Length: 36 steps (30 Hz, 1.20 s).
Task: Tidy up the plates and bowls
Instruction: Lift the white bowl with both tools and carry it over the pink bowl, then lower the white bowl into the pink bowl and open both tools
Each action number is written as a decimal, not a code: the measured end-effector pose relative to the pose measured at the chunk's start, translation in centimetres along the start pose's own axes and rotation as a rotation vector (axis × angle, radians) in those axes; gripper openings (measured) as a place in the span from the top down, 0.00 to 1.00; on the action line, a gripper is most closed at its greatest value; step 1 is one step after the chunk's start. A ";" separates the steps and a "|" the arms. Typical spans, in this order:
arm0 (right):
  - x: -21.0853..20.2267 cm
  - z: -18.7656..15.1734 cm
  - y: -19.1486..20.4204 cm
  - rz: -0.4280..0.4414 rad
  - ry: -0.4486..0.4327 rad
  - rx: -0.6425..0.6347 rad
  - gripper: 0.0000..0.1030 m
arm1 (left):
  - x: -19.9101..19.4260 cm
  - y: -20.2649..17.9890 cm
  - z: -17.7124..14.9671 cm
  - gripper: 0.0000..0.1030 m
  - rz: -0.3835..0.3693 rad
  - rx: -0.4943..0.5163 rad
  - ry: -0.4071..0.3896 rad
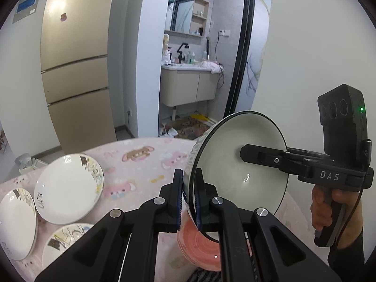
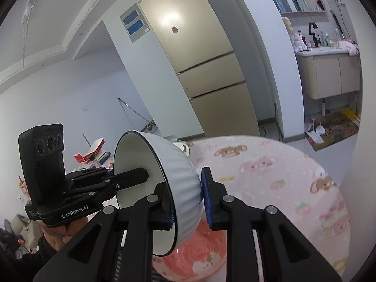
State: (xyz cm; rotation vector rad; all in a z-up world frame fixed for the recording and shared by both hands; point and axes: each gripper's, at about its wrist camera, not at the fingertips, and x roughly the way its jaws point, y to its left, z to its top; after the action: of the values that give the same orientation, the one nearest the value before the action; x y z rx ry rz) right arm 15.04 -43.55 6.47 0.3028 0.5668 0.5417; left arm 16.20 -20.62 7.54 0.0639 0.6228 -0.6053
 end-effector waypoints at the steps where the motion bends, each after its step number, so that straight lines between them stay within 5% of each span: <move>1: 0.0 -0.4 -0.2 0.000 0.003 0.008 0.81 | 0.3 -0.2 -0.4 0.91 0.000 0.004 0.010; 17: 1.2 -4.9 -2.6 -0.025 0.051 0.101 0.81 | 4.0 0.1 -3.3 0.91 -0.024 0.022 0.143; 36: 2.0 -6.0 -1.7 -0.111 0.106 0.011 0.81 | 6.2 -0.3 -4.7 0.91 0.031 0.087 0.204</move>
State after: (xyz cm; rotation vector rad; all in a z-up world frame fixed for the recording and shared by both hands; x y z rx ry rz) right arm 13.68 -43.04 0.09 0.2521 0.6848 0.4493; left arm 17.58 -22.95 0.22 0.2181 0.7912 -0.5997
